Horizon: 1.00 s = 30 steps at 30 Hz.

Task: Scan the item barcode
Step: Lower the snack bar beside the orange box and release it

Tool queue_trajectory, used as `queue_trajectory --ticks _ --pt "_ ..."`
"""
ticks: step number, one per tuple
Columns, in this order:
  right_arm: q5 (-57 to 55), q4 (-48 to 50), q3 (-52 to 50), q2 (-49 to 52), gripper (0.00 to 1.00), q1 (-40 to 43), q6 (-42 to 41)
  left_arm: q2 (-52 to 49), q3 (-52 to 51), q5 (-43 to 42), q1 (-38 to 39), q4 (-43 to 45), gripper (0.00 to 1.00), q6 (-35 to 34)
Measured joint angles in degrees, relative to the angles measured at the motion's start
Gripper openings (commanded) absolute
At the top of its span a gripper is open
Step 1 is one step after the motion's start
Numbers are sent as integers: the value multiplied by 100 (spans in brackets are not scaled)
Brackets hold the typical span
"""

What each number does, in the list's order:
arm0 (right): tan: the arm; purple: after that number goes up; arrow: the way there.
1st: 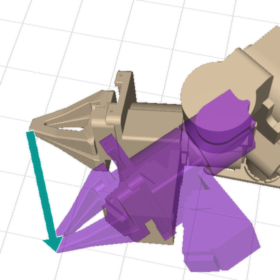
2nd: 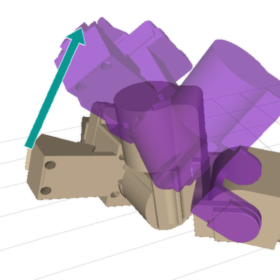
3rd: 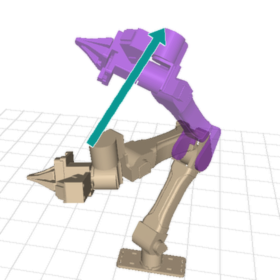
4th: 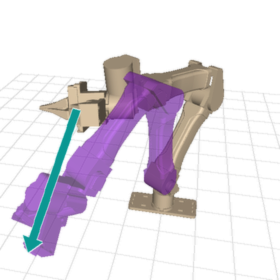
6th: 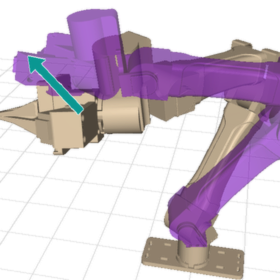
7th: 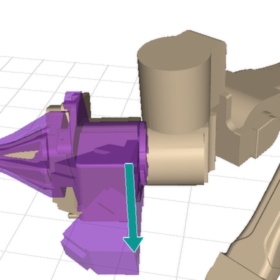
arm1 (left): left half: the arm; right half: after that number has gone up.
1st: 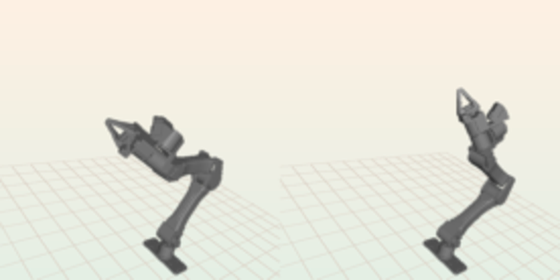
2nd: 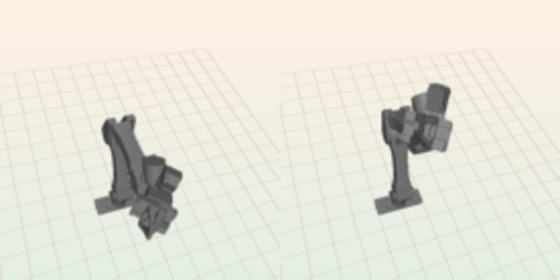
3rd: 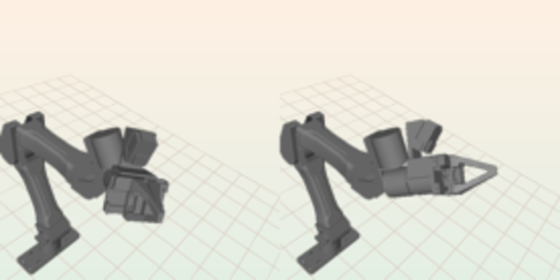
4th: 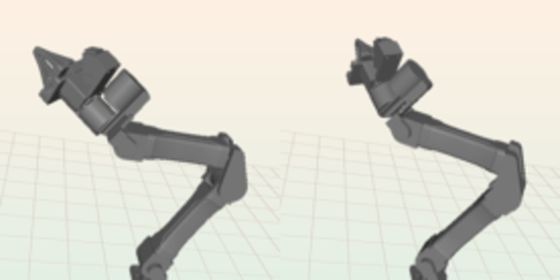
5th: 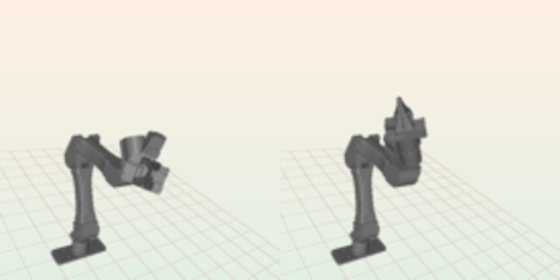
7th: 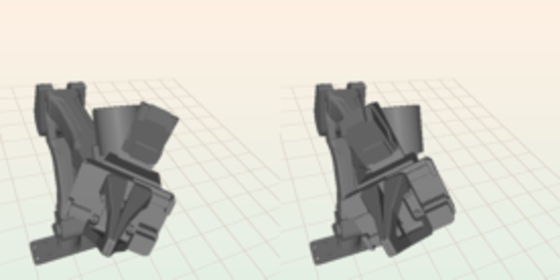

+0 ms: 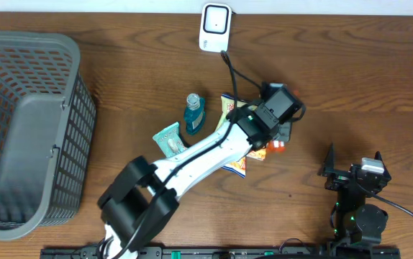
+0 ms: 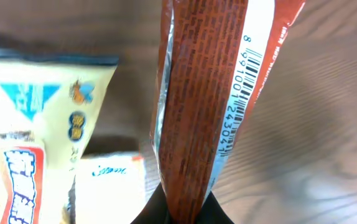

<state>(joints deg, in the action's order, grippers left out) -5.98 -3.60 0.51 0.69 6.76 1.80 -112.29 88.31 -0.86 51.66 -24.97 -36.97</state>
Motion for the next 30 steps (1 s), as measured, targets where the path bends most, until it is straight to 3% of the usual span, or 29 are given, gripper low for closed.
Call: queue_trajectory --ticks 9,12,16,19,21,22,30 --pt "0 0 0 0 99 0 0 -616 37 -278 131 323 10 63" --pt "0 0 2 0 99 0 0 -809 33 -328 179 317 27 68" --pt "0 0 0 0 99 0 0 -824 33 -350 212 348 31 101" --pt "0 0 0 0 99 0 0 -824 33 -299 212 339 53 105" --pt "0 0 0 0 99 0 0 -824 33 -262 212 339 80 105" --pt "0 0 0 0 99 0 0 -824 33 -247 212 332 85 96" --pt "0 0 0 0 99 0 0 -824 33 -195 210 273 98 299"
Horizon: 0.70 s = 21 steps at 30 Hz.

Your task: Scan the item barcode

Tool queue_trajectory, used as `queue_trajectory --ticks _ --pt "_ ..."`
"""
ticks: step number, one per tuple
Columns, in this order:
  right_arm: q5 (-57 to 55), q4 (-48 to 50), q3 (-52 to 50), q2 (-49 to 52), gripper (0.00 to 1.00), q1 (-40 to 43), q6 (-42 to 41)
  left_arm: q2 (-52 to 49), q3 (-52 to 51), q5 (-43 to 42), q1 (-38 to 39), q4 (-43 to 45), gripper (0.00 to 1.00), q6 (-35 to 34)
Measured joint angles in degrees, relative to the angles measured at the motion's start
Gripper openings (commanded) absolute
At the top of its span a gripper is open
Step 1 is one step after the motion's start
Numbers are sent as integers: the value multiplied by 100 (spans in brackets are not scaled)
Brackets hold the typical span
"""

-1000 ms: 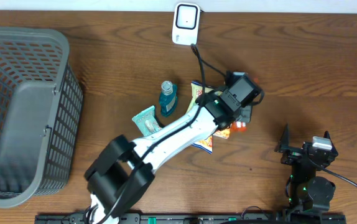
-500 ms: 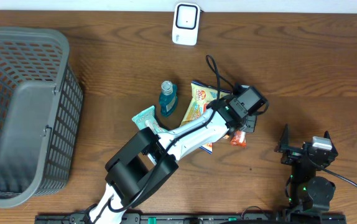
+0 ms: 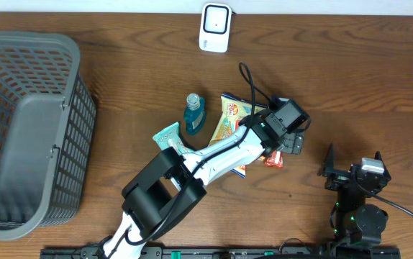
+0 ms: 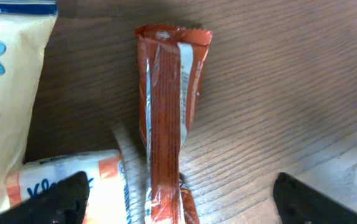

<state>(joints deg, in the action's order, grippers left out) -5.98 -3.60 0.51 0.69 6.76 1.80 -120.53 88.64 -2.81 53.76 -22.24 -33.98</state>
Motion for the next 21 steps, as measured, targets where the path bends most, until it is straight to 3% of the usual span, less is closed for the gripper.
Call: queue_trajectory --ticks 8,14,21 --pt "0 0 0 0 99 0 0 424 -17 420 -109 -466 100 542" --pt "0 0 2 0 99 0 0 1580 -17 750 -472 -728 100 1163" --pt "0 0 0 0 99 0 0 2933 -17 968 -1412 -868 100 1644"
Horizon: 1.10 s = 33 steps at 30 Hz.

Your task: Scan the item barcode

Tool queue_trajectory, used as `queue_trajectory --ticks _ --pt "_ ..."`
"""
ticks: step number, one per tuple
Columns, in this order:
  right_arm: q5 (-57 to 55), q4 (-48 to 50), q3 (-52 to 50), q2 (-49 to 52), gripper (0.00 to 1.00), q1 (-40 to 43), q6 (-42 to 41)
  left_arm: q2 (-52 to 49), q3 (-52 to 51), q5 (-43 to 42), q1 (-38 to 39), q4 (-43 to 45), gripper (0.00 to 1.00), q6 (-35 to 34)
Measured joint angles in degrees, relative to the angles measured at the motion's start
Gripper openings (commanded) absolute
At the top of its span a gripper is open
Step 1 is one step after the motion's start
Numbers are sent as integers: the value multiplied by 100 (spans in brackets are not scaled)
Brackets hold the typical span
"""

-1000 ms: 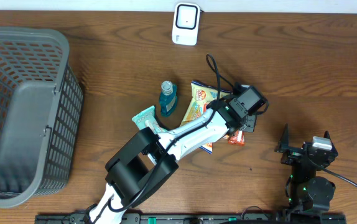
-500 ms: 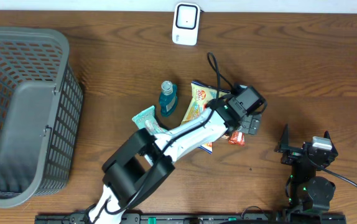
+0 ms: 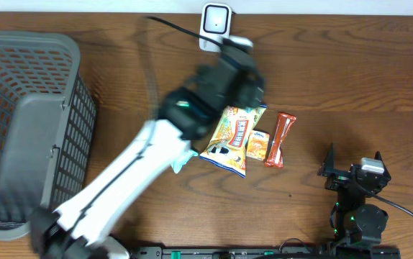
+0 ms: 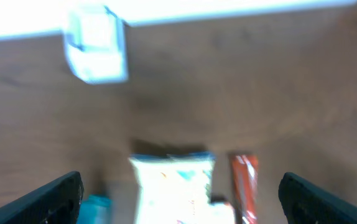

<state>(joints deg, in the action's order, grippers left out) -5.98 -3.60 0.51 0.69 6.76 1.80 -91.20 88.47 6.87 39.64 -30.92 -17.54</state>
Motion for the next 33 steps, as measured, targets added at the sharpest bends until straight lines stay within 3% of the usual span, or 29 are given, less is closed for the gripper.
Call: queue_trajectory --ticks 10,20,27,33 --pt "0 0 0 0 99 0 0 1692 302 448 -1755 575 100 1552" --pt "0 0 0 0 99 0 0 2422 448 1847 -2122 557 99 3222" --pt "0 0 0 0 99 0 0 3191 116 1961 -2122 367 99 3294" --pt "0 0 0 0 99 0 0 4240 -415 1552 -2122 372 99 3136"
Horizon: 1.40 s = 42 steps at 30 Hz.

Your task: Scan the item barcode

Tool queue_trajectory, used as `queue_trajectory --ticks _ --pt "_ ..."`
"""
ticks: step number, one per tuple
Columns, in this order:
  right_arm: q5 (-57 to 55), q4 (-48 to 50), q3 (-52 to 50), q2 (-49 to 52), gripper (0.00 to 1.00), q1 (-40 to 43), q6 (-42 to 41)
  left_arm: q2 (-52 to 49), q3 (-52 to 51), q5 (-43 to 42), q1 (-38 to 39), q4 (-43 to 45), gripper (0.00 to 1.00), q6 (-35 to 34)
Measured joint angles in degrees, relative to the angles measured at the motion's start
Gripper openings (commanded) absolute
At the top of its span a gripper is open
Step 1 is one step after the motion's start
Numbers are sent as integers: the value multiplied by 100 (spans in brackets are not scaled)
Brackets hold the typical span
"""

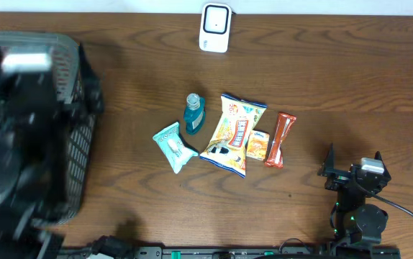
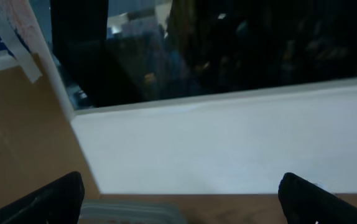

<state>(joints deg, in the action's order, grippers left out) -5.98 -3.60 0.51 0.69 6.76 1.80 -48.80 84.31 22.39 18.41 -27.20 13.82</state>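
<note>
The white scanner (image 1: 215, 26) stands at the table's far edge. The brown snack bar (image 1: 279, 139) lies flat at the right end of the item cluster, with no gripper near it. My left arm (image 1: 19, 137) is a dark blur over the basket at the far left. In the left wrist view my left gripper (image 2: 178, 196) is open and empty, its fingers (image 2: 57, 199) wide apart, facing a white wall and a window. My right gripper (image 1: 354, 164) is parked at the front right, its fingers apart and empty.
A yellow chips bag (image 1: 234, 134), a small orange tissue pack (image 1: 257, 144), a blue bottle (image 1: 194, 114) and a teal packet (image 1: 173, 146) lie left of the bar. The grey basket (image 1: 84, 108) fills the left side, partly behind the blurred arm.
My left arm was stretched over the snacks near the scanner; now it is at the far left over the basket, its camera facing the wall. The items have not moved.
My left gripper held the brown bar upright with its barcode showing. Then it was open and the bar lay on the table beside the tissue pack. After that the arm was up near the scanner, and now it is over the basket.
</note>
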Motion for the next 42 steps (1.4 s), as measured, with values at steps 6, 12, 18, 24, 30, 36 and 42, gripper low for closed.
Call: queue_trajectory --ticks 6,12,18,24,30,36,42 --pt "0 -2 0 0 99 0 0 1176 -804 -872 -129 57 99 -332" --pt "0 0 0 0 99 0 0 2284 -1600 -1843 -675 166 99 -739" --pt "33 0 0 0 99 0 0 3174 -1880 -2358 -1008 -131 99 -1051" --pt "737 -31 0 0 99 0 -610 3982 -1884 -2586 -1104 -157 99 -1128" --pt "1766 59 0 2 99 0 -2570 4769 -1882 -3248 -1307 -352 99 -1154" --pt "3792 81 0 4 99 0 -3880 4854 -1784 -3563 -1445 -466 99 -1154" --pt "5630 -24 0 4 99 0 -4275 4854 -1781 -3491 -1504 190 99 -1145"
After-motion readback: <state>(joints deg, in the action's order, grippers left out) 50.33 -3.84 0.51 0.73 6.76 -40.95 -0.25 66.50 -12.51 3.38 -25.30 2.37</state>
